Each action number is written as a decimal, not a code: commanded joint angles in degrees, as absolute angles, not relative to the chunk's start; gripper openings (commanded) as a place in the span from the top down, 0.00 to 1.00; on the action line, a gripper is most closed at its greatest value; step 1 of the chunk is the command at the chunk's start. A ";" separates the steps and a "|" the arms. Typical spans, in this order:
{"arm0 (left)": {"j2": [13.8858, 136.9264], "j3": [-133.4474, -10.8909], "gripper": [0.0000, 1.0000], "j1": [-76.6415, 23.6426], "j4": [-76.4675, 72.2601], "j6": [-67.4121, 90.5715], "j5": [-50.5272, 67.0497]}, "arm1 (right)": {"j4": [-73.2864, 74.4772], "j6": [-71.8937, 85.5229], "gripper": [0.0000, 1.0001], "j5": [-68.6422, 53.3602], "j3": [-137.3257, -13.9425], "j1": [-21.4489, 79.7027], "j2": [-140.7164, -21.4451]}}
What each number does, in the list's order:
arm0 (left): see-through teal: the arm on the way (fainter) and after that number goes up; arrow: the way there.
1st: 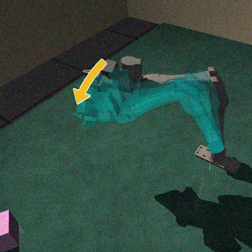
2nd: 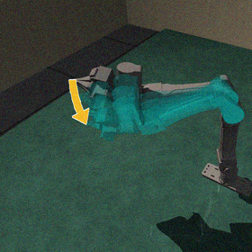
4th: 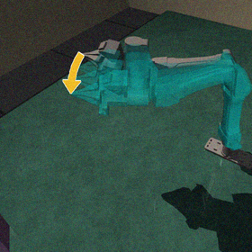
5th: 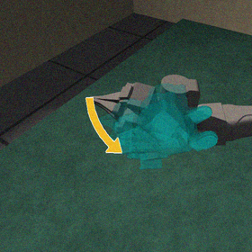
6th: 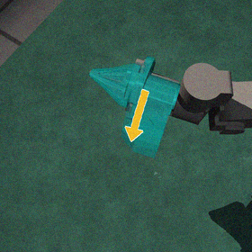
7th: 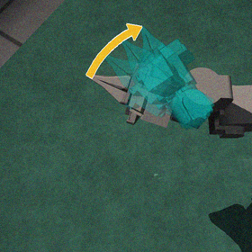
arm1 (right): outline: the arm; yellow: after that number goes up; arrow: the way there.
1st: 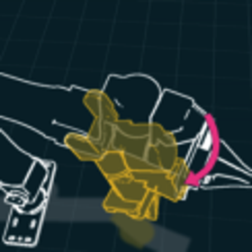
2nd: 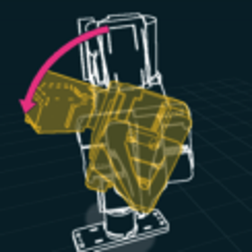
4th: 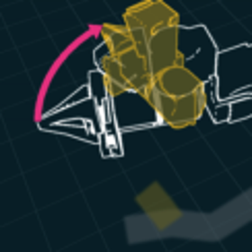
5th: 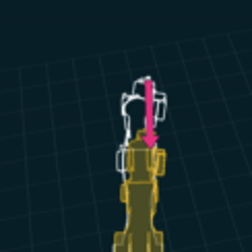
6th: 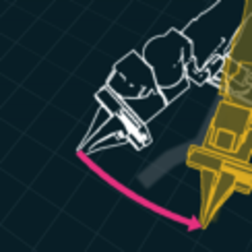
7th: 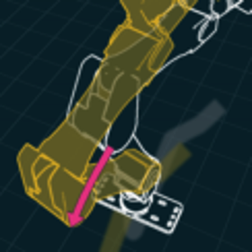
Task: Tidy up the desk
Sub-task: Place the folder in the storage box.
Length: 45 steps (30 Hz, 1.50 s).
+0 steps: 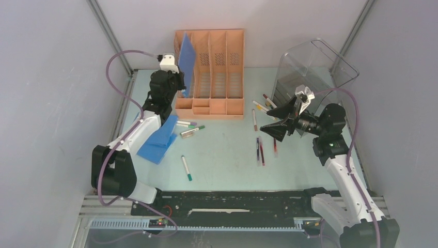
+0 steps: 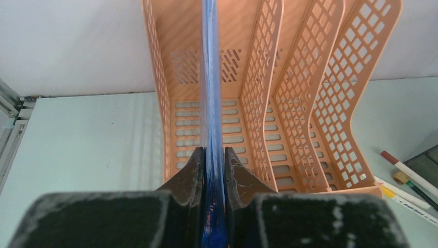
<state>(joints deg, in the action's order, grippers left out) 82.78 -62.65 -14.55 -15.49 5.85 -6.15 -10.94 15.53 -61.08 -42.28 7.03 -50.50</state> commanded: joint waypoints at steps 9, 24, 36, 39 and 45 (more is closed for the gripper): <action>75.98 -56.92 1.00 -13.10 -24.06 3.25 -3.70 | -10.94 12.89 0.00 -60.29 -42.28 8.26 -50.22; 72.70 -53.58 1.00 -13.03 -29.32 3.51 -7.34 | -10.20 11.78 0.00 -59.78 -42.28 8.26 -50.05; 82.39 -62.24 1.00 -11.69 -24.19 2.05 -5.26 | -10.28 11.52 0.00 -59.94 -42.27 8.36 -50.00; 84.82 -63.64 1.00 -11.37 -23.64 1.95 -3.72 | -10.28 11.43 0.00 -59.94 -42.28 8.49 -50.00; 89.23 -65.80 1.00 -11.38 -22.88 1.08 -0.79 | -10.20 11.30 0.00 -59.93 -42.28 8.48 -50.24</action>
<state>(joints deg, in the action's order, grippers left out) 87.39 -62.43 -11.68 -21.67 2.94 -3.55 -9.96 12.69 -60.29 -42.28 8.08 -50.52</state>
